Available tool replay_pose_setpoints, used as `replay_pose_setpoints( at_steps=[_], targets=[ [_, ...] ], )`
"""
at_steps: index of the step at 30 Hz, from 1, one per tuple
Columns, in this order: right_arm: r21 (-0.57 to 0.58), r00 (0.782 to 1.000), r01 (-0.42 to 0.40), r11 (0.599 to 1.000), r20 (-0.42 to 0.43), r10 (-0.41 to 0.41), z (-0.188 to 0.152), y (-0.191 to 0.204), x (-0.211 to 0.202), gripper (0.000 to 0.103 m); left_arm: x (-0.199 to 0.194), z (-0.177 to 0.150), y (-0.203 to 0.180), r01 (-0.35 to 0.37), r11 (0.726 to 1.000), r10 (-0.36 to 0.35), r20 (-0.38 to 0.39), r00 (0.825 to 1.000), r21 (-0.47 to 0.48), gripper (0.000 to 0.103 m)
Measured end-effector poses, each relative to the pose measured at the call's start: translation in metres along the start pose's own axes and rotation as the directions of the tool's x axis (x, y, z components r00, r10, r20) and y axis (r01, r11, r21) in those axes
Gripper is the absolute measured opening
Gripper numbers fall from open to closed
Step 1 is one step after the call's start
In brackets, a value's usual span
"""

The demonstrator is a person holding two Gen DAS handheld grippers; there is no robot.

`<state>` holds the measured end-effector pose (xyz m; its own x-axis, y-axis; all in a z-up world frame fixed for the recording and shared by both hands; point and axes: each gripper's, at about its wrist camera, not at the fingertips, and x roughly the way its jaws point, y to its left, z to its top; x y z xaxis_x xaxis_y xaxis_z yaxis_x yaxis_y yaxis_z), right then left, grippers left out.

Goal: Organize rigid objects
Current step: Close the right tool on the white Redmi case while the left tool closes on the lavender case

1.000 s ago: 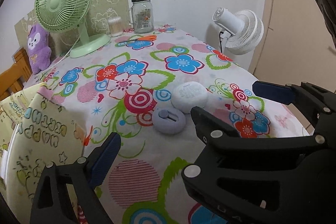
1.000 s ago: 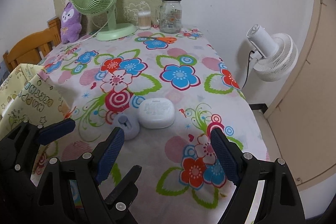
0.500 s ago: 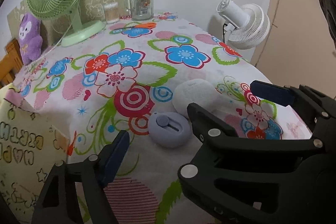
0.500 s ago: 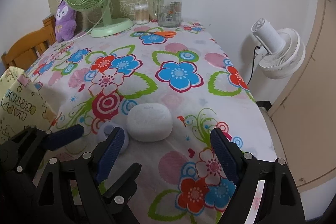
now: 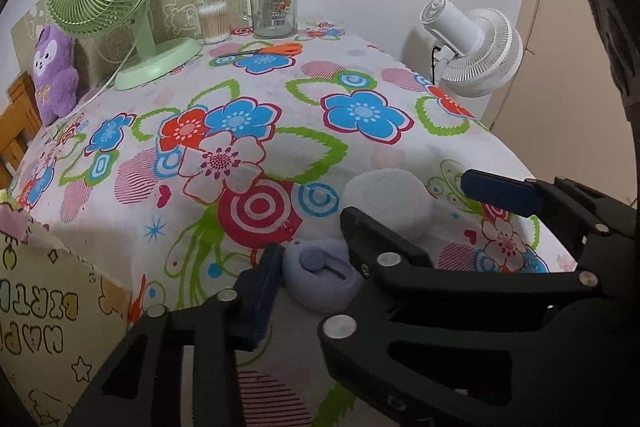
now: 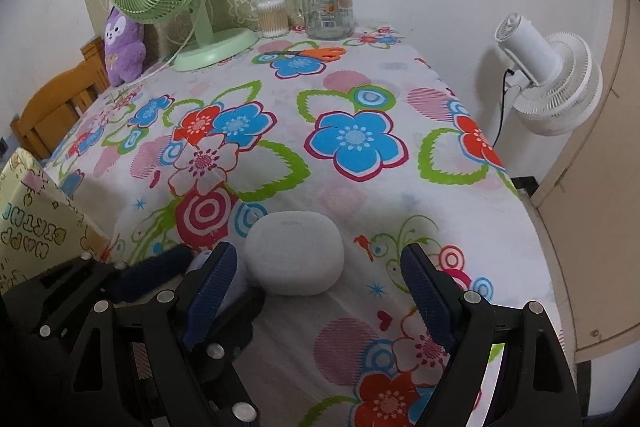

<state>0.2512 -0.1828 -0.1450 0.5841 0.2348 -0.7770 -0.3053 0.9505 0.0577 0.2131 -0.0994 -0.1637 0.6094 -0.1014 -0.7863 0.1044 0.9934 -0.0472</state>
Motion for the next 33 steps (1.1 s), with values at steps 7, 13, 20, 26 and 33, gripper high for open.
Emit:
replay_pose_setpoints(
  at_steps=[7,13,20,26,33],
  targets=[
    [0.006,0.999,-0.004,1.0,-0.041,0.004,0.002,0.003,0.011,0.086,-0.004,-0.003,0.005,-0.009,1.0,0.009,-0.005,1.0,0.008,0.045],
    [-0.022,0.998,0.029,0.999,-0.046,-0.03,0.004,0.01,0.016,0.071,-0.006,-0.006,0.012,-0.024,1.0,0.024,-0.014,1.0,0.003,0.045],
    [-0.041,0.994,0.092,0.995,-0.057,-0.095,0.004,0.015,0.015,0.058,-0.01,-0.01,0.018,-0.005,1.0,0.005,-0.022,1.0,-0.015,0.045],
    [-0.053,0.993,0.105,0.993,-0.045,-0.108,-0.003,0.023,-0.001,0.058,-0.022,-0.015,0.019,-0.003,1.0,0.002,-0.019,1.0,-0.023,0.045],
    [-0.052,0.993,0.114,0.992,-0.024,-0.116,-0.011,0.033,-0.025,0.058,-0.044,-0.024,0.016,0.004,1.0,-0.004,-0.004,1.0,-0.01,0.045]
  ],
)
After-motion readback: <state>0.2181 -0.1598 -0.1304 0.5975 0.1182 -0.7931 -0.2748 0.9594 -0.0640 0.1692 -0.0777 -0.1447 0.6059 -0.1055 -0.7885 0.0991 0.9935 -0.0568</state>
